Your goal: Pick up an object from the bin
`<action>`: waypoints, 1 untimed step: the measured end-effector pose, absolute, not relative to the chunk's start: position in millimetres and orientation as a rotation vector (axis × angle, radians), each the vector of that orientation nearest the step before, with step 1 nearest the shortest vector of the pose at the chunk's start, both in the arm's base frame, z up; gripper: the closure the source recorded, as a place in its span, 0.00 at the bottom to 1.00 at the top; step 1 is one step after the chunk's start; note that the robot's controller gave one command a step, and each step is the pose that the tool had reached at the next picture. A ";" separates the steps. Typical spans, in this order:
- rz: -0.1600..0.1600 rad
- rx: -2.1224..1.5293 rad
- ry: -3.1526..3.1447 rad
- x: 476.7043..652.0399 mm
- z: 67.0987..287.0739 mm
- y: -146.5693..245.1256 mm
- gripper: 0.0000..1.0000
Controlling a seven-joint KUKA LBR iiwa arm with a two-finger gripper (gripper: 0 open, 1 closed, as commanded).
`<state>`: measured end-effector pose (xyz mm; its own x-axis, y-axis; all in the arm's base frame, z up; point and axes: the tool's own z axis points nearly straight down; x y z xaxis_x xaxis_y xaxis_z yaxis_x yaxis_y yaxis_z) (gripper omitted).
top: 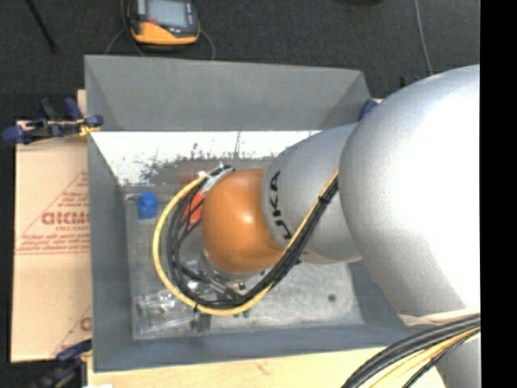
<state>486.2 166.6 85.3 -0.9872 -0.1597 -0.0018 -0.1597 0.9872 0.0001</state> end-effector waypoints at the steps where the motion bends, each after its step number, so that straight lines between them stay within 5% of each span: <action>1: 0.001 -0.247 3.131 486.1 84.5 166.8 1.00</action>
Offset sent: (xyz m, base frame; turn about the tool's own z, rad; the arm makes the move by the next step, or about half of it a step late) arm 0.0000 0.0000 0.0000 0.0000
